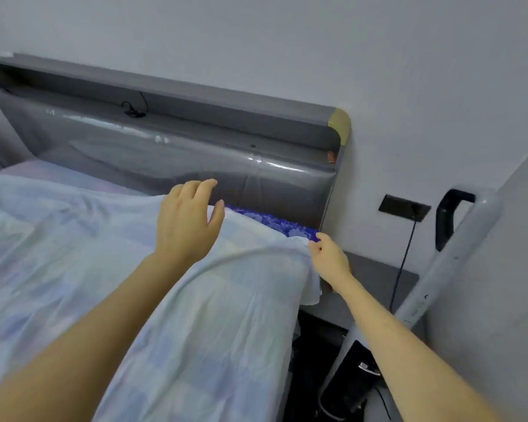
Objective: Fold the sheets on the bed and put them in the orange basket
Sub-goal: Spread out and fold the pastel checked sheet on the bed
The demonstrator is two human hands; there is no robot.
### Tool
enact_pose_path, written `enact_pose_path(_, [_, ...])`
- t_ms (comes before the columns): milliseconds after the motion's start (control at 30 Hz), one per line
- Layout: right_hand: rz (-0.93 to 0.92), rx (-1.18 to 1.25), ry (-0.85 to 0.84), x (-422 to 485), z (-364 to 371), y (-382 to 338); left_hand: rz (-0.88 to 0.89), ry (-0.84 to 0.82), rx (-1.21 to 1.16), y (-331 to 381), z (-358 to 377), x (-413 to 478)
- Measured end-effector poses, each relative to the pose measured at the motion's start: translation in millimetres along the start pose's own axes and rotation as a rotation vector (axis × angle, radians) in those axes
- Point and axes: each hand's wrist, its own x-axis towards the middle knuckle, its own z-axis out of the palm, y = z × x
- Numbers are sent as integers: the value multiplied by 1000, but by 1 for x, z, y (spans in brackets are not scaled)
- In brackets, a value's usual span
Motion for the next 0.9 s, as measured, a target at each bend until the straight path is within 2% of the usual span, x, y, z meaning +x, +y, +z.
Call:
enact_pose_path(133, [107, -105, -59, 80, 33, 48, -152, -84, -36, -3, 76, 12])
enact_pose_path(333, [171, -354, -118, 181, 83, 119, -110, -206, -50, -6, 158, 9])
enact_pose_path(433, [165, -353, -68, 202, 99, 136, -68, -223, -73, -10, 174, 5])
enact_pose_path(500, [149, -294, 38, 204, 105, 134, -84, -252, -66, -13, 187, 1])
enact_pose_path(533, [130, -250, 107, 195, 104, 128, -130, -267, -84, -10, 188, -1])
enact_pose_path(600, [41, -186, 212, 163, 98, 106, -371, -341, -209, -2, 188, -1])
enact_pose_path(700, [-228, -74, 186, 95, 93, 57, -864, -498, -556, 11, 182, 2])
enact_pose_path(767, [-434, -15, 132, 51, 93, 26, -1104, -500, -782, 17, 171, 0])
enact_pose_path(833, [-582, 30, 100, 20, 97, 4, -1191, -509, -832, 18, 159, -8])
enact_pose_path(900, [-620, 87, 31, -8, 99, -16, -1187, -501, -770, 14, 139, -22])
